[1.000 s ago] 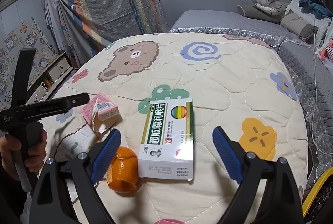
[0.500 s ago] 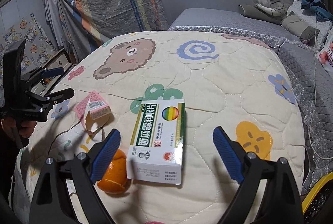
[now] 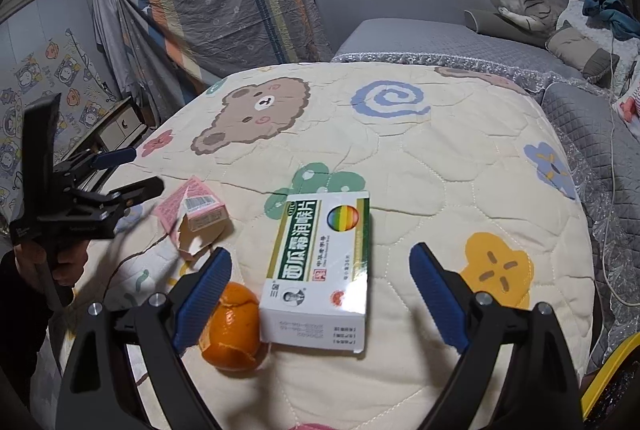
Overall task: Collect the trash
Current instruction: 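Grasp the pink box with the left tool while the right tool grasps the orange peel, then carry the pink box and orange peel in both tools over the yellow bin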
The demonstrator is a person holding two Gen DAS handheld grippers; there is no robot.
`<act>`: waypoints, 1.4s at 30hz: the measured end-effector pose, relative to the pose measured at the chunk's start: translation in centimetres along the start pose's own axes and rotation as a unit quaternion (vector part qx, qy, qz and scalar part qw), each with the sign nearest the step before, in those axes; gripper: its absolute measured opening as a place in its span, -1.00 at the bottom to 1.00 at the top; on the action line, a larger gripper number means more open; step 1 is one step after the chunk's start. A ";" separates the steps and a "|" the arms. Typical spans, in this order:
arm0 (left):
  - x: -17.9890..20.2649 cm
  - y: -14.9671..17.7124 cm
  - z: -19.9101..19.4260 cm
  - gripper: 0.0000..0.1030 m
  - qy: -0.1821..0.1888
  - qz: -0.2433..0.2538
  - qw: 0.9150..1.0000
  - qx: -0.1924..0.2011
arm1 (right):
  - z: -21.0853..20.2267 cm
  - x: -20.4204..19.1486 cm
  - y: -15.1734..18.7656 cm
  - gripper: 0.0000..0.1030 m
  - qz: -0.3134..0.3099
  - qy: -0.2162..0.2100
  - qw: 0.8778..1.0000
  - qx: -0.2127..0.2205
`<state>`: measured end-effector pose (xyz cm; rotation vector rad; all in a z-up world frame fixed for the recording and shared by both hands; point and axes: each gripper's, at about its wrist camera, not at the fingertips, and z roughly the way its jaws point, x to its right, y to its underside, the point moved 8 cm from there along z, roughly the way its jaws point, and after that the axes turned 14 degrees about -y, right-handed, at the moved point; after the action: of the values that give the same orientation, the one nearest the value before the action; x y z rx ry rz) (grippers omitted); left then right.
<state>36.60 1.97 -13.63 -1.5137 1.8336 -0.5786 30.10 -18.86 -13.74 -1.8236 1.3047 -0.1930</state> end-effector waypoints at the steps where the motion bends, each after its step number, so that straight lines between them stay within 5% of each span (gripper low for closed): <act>1: -0.2 0.2 0.5 0.84 -0.006 -0.015 1.000 -0.018 | -0.4 -0.8 0.1 0.69 -0.014 0.001 1.000 0.004; 7: -0.2 1.4 2.1 0.83 -0.017 -0.108 0.989 -0.100 | -0.7 -5.1 1.9 0.69 -0.082 -0.033 0.996 -0.003; 14: 1.1 1.3 2.7 0.83 -0.026 -0.151 0.981 -0.120 | -0.3 -7.5 2.9 0.47 -0.115 -0.070 0.991 0.001; 23: 1.6 1.5 4.9 0.83 -0.043 -0.167 0.975 -0.138 | 2.8 -7.4 4.2 0.04 -0.119 -0.080 0.988 -0.051; 35: 2.6 2.2 6.6 0.83 -0.049 -0.158 0.977 -0.133 | 5.0 -4.8 4.6 -0.02 -0.081 -0.045 0.992 -0.086; 39: 2.7 2.1 6.4 0.50 -0.055 -0.151 0.979 -0.122 | 5.3 -4.7 4.9 -0.17 -0.075 -0.042 0.992 -0.094; 42: 1.8 1.7 5.9 0.00 -0.062 -0.164 0.978 -0.109 | 4.9 -4.7 4.7 -0.31 -0.072 -0.044 0.992 -0.091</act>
<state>39.70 1.13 -19.19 -1.9761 1.6032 -0.4295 27.51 -12.68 -18.49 -2.0586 1.1616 -0.0730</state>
